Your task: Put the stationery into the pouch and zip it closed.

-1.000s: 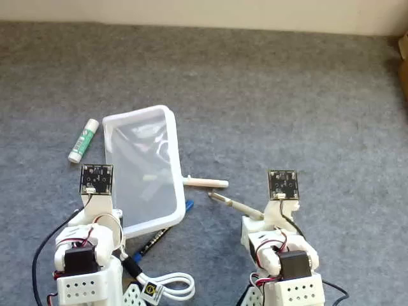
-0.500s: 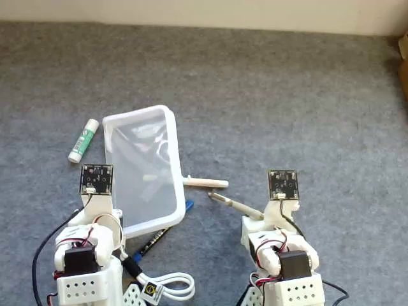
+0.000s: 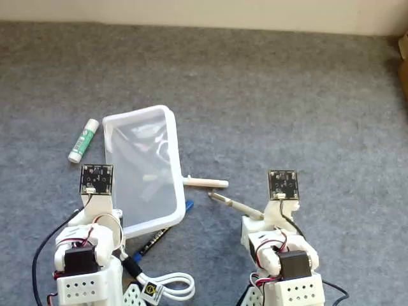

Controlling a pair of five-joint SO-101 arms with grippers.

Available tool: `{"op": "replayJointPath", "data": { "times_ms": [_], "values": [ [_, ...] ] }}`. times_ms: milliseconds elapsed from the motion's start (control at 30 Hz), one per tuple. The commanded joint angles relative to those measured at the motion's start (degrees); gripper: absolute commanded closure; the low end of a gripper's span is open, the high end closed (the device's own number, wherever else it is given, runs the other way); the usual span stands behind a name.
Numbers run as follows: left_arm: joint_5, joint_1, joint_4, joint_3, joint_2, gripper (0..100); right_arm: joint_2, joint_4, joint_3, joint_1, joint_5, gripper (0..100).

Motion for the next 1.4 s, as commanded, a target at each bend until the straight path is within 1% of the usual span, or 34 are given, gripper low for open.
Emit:
{"op": "replayJointPath", "data": {
  "times_ms": [0,367,467,900,1133,1267,1367],
  "values": [
    [-0.53,-0.48,0.18,1.36,-0.04,99,-0.84,0.22,7.78,0.57,0.70,99.3],
    [-0.53,-0.22,0.26,1.36,-0.04,99,-0.84,0.22,7.78,0.57,0.70,99.3],
    [-0.44,-0.22,2.20,1.36,-0.04,99,-0.84,0.22,7.78,0.57,0.70,99.3],
    [-0.53,-0.22,2.11,0.84,-0.31,99,-0.84,0.22,7.78,0.40,0.70,99.3],
    [-0.62,-0.57,2.11,-10.33,-0.40,98,-0.84,0.31,7.69,0.66,0.70,99.3],
    [-1.23,-0.57,2.11,-16.57,-0.31,94,-0.84,0.31,7.69,0.66,0.70,99.3],
    [-9.05,-0.66,2.37,-20.79,-0.22,88,-0.84,0.31,7.69,0.66,0.70,99.3]
  ]
}}
